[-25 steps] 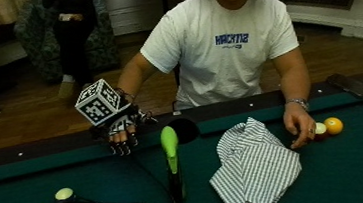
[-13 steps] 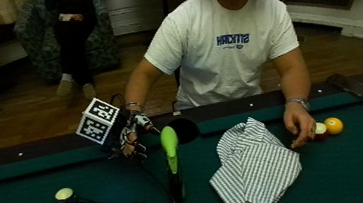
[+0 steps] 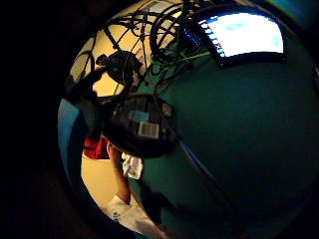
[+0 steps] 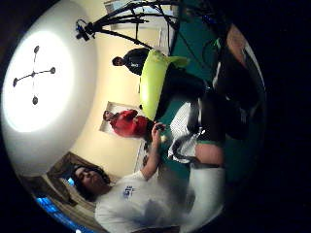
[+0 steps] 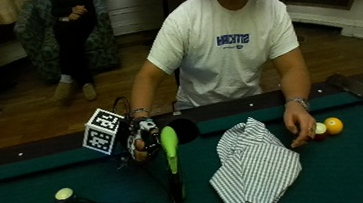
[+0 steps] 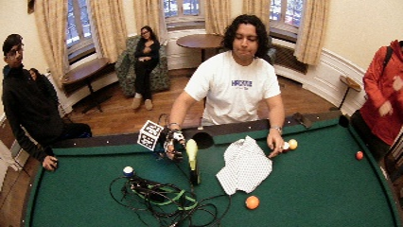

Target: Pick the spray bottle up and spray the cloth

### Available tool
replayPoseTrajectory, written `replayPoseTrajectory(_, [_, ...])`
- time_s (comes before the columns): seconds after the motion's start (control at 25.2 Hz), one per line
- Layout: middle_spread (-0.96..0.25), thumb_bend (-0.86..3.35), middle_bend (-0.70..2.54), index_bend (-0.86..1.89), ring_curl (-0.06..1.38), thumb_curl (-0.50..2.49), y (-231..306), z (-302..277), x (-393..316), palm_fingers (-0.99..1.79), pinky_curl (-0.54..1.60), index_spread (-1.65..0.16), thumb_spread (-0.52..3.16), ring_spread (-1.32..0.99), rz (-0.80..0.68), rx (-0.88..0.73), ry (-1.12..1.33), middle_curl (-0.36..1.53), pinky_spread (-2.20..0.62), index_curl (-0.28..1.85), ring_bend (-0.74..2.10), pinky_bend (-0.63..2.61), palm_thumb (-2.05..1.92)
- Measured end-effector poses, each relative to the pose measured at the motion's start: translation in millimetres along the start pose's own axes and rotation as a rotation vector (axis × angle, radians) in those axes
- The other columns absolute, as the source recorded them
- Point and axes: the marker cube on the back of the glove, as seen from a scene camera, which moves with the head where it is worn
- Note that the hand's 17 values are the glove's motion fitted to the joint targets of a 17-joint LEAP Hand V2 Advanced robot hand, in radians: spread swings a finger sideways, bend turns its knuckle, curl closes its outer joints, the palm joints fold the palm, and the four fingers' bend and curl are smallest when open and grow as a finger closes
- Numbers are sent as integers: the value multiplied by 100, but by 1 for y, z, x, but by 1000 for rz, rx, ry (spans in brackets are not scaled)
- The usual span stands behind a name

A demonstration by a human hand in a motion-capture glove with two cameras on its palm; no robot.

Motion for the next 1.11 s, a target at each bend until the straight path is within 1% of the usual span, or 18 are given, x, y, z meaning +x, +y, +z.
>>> replayPoseTrajectory(0.12, [-21, 12, 34, 14, 42, 46, -5, 6, -1, 144, 43, -31, 95, -19, 2, 28, -29, 44, -19, 29, 62, 65, 89])
replayPoseTrajectory(0.16, [-21, 12, 37, 17, 43, 47, -6, 8, -1, 144, 44, -31, 94, -19, -2, 43, -42, 45, -19, 30, 64, 68, 90])
replayPoseTrajectory(0.2, [-22, 11, 40, 21, 45, 48, -7, 9, 0, 145, 46, -31, 92, -20, -9, 59, -56, 47, -18, 32, 67, 71, 90])
replayPoseTrajectory(0.24, [-22, 10, 46, 33, 46, 49, -7, 10, 1, 152, 47, -31, 92, -20, -16, 76, -70, 50, -18, 36, 68, 71, 88])
replayPoseTrajectory(0.32, [-23, 10, 53, 40, 49, 51, -8, 12, 1, 150, 51, -30, 91, -21, -29, 101, -86, 53, -17, 38, 74, 75, 89])
replayPoseTrajectory(0.44, [-24, 9, 65, 56, 54, 55, -10, 15, -1, 149, 55, -30, 80, -22, -34, 104, -94, 59, -16, 44, 84, 79, 92])
replayPoseTrajectory(0.6, [-25, 9, 77, 71, 59, 59, -8, 19, -4, 141, 60, -29, 69, -22, -23, 75, -120, 66, -15, 51, 95, 84, 94])
replayPoseTrajectory(0.75, [-25, 7, 87, 80, 64, 62, 4, 19, -5, 131, 66, -28, 63, -22, -7, 25, -115, 71, -14, 57, 103, 89, 94])
replayPoseTrajectory(0.83, [-25, 6, 88, 78, 65, 64, 15, 16, -4, 121, 68, -28, 65, -22, -4, -18, -87, 73, -14, 59, 103, 93, 93])
replayPoseTrajectory(0.99, [-23, 1, 75, 48, 65, 64, 32, 7, -5, 86, 66, -28, 69, -21, -11, -58, 29, 70, -18, 54, 99, 90, 89])
replayPoseTrajectory(1.07, [-22, -2, 67, 32, 64, 61, 36, 2, -5, 66, 64, -29, 80, -20, -13, -55, 85, 66, -19, 51, 99, 83, 84])
replayPoseTrajectory(1.11, [-22, -5, 65, 27, 63, 60, 36, -1, -5, 60, 64, -31, 84, -20, -13, -54, 107, 65, -18, 50, 96, 80, 79])
